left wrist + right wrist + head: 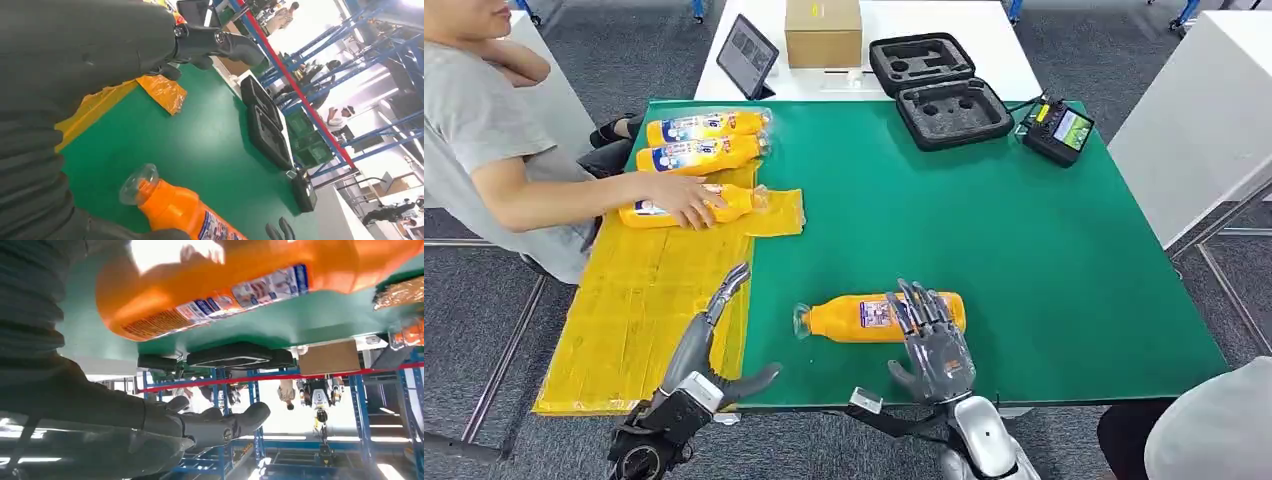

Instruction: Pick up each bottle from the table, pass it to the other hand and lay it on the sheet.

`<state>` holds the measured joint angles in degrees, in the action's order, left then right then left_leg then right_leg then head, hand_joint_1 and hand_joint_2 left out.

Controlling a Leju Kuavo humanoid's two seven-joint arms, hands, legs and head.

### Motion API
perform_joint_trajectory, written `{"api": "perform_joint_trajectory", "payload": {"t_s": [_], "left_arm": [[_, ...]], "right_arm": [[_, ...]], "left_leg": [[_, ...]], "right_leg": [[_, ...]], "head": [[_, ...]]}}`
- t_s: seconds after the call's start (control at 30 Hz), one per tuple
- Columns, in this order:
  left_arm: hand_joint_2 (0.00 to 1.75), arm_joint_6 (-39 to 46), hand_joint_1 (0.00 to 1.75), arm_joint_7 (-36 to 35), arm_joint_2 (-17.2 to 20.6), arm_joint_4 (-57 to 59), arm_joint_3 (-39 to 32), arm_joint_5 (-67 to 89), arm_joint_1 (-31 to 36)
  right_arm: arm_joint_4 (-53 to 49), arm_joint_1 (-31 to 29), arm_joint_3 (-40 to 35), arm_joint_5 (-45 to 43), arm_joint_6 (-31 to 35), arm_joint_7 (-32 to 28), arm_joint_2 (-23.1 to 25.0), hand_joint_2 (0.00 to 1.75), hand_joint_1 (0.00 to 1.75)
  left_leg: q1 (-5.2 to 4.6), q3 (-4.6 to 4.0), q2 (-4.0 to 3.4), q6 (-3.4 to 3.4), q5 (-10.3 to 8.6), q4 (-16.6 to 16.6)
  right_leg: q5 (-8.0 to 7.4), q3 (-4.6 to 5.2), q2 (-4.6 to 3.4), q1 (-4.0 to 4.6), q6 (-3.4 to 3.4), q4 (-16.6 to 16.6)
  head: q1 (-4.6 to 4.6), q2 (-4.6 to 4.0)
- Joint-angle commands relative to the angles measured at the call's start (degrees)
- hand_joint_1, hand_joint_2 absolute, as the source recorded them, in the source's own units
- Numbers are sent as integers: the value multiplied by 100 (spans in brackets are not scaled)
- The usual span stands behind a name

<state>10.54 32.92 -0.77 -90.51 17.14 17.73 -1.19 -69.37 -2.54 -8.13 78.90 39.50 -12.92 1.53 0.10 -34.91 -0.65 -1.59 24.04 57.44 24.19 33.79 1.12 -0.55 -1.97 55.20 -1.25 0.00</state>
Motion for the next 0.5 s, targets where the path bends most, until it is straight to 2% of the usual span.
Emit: {"api": "perform_joint_trajectory", "payload": {"t_s": [0.03, 0.37, 0.5], "left_arm": [[175, -34, 0, -7, -87, 94, -133, 6, 1], [175, -120, 0, -23, -164, 255, -72, 52, 124], [175, -131, 0, -23, -253, 245, -25, 75, 83]], "right_arm": [[564, -268, 58, -4, -53, 29, -62, 175, 0], [1465, -895, 201, 208, -88, 186, -115, 175, 0], [2635, -1623, 166, 80, 13, 70, -77, 175, 0]], "left_leg": [[5, 24, -1, 8, 8, -4], [3, 19, -1, 5, 2, -5], [1, 18, -11, 4, 2, -5]], "right_leg": [[5, -23, -12, 3, 6, -6], [0, -17, -10, 1, 4, -6], [-3, -13, -19, 0, 3, -6]], "head": [[0, 0], [2, 0], [2, 0]]}}
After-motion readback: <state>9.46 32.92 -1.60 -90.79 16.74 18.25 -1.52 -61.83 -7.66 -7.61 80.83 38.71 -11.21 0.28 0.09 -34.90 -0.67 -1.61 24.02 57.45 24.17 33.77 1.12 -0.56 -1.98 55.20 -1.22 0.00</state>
